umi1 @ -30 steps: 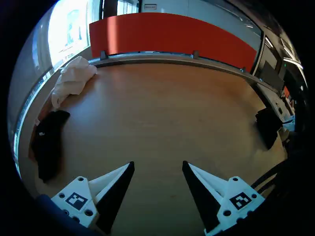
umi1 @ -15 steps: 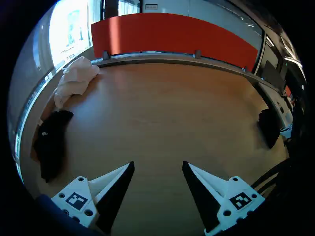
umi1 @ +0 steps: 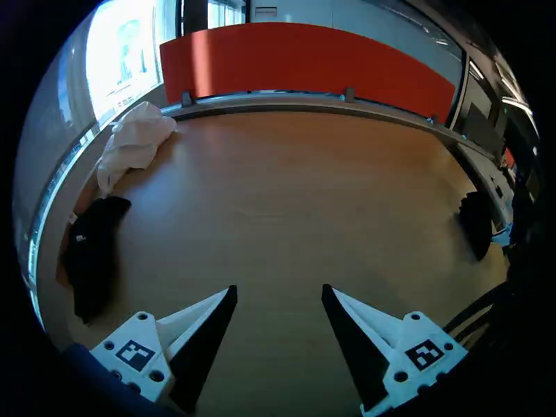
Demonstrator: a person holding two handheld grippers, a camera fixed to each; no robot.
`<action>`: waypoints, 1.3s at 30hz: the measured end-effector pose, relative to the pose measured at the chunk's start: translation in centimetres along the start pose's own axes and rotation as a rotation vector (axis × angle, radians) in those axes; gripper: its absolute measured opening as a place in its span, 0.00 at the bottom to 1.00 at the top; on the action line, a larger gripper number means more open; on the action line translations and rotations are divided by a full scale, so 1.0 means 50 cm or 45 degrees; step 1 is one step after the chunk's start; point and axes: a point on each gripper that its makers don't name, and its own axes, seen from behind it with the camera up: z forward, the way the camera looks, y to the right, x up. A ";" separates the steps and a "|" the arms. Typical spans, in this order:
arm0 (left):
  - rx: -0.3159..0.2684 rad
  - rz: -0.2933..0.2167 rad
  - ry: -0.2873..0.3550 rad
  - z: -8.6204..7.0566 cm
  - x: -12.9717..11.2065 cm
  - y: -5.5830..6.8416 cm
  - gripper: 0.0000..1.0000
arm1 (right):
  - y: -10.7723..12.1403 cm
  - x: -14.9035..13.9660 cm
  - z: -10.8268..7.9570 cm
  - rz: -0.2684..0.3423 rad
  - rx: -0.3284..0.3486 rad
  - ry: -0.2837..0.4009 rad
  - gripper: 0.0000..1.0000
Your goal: Fold towel
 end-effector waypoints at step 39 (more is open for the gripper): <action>-0.026 0.002 0.026 0.007 0.013 -0.003 0.90 | 0.010 0.032 -0.098 -0.003 -0.125 0.187 0.87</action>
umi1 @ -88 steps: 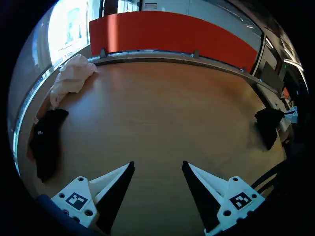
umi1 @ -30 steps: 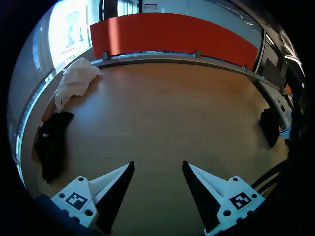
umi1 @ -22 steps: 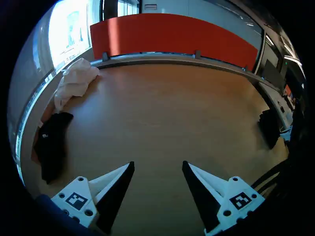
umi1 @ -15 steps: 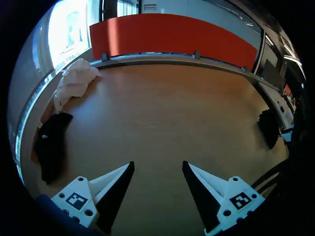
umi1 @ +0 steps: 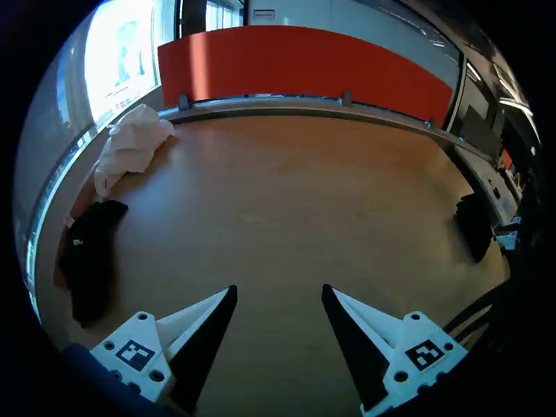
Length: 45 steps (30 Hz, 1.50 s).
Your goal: Fold towel
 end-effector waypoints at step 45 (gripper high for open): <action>-0.001 0.008 0.374 -0.026 0.185 -0.034 0.90 | -0.205 0.418 -0.208 0.194 0.074 0.749 1.00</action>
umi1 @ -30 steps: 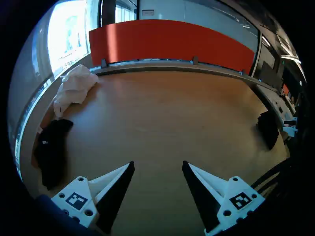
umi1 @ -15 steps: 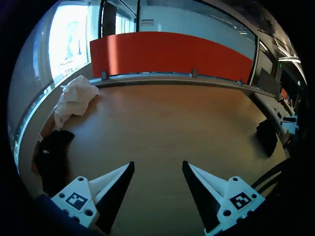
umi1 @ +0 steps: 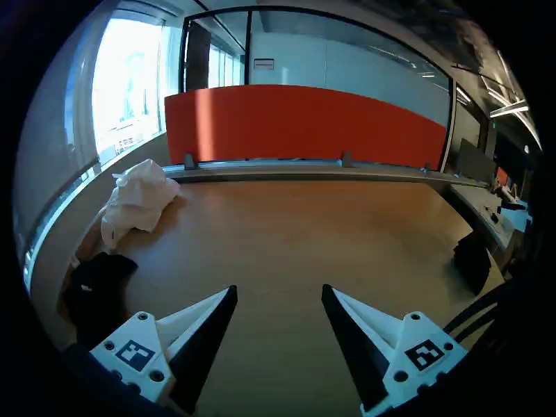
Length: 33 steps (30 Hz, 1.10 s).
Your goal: Fold towel
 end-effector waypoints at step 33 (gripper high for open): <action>0.031 -0.068 0.415 -0.023 0.192 -0.052 0.90 | -0.194 0.235 0.029 0.094 -0.056 0.434 1.00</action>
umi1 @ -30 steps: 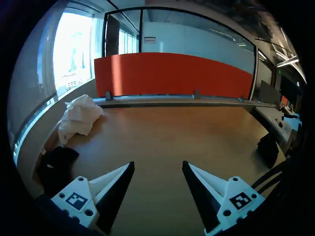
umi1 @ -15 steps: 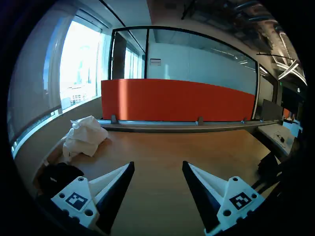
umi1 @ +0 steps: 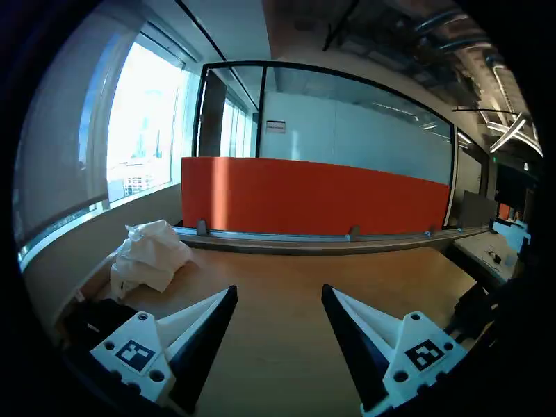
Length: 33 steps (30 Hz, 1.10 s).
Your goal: Fold towel
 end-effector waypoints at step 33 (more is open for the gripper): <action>0.144 0.101 0.243 0.013 -0.117 -0.126 0.90 | -0.051 -0.013 0.043 0.039 -0.022 -0.050 1.00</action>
